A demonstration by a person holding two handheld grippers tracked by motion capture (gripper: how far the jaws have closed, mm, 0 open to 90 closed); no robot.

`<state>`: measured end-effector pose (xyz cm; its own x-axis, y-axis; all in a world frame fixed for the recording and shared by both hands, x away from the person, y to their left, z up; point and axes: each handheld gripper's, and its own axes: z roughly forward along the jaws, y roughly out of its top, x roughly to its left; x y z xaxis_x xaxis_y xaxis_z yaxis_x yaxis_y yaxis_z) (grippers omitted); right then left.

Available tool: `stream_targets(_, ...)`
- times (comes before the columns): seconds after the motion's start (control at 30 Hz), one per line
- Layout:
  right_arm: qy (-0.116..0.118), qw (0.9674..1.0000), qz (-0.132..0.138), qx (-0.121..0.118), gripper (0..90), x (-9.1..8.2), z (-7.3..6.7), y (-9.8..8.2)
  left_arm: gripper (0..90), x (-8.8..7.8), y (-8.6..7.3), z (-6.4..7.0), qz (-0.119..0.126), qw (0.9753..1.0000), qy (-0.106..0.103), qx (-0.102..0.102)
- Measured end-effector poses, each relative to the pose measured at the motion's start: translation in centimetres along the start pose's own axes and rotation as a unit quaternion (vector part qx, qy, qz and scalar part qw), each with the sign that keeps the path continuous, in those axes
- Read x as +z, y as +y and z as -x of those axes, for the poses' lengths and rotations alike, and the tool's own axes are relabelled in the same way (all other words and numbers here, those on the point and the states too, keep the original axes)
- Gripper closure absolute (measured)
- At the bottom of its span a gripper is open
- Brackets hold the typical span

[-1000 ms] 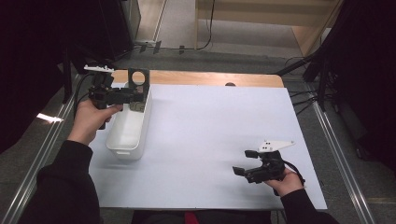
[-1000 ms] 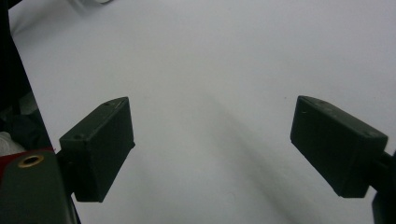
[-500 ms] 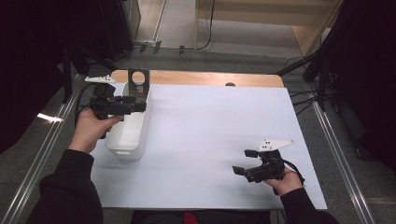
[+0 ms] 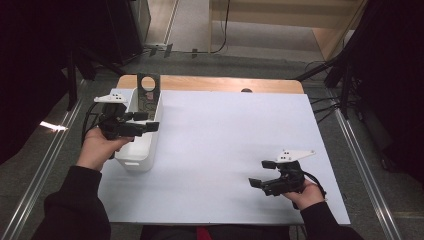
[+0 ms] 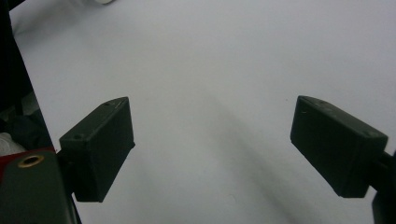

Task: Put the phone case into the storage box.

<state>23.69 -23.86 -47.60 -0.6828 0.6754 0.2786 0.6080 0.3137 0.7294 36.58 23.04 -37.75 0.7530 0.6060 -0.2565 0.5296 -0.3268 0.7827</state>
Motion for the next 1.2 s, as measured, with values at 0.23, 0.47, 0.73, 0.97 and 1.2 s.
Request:
stream_targets(0.23,0.0,1.0,0.0,-0.001,12.6,0.0,0.0,0.0,29.0,0.2,-1.3,0.9,0.013,0.9997,0.007,0.02)
stream_targets(0.47,-0.001,1.0,-0.002,-0.001,12.6,-0.1,-0.1,-0.1,28.9,0.3,-2.0,1.7,0.011,0.9994,0.01,0.03)
stream_targets(0.73,-0.003,1.0,-0.004,0.001,12.6,-0.2,-0.1,-0.2,29.0,0.4,-2.9,2.9,0.013,0.9988,0.002,0.047)
stream_targets(0.97,-0.003,1.0,-0.005,-0.001,12.5,-0.2,-0.2,-0.3,28.9,0.9,-3.9,3.8,0.002,0.9986,-0.006,0.053)
stream_targets(1.2,-0.002,1.0,-0.008,0.0,12.6,-0.1,-0.3,-0.3,28.9,1.2,-4.6,4.8,-0.003,0.9978,-0.013,0.065)
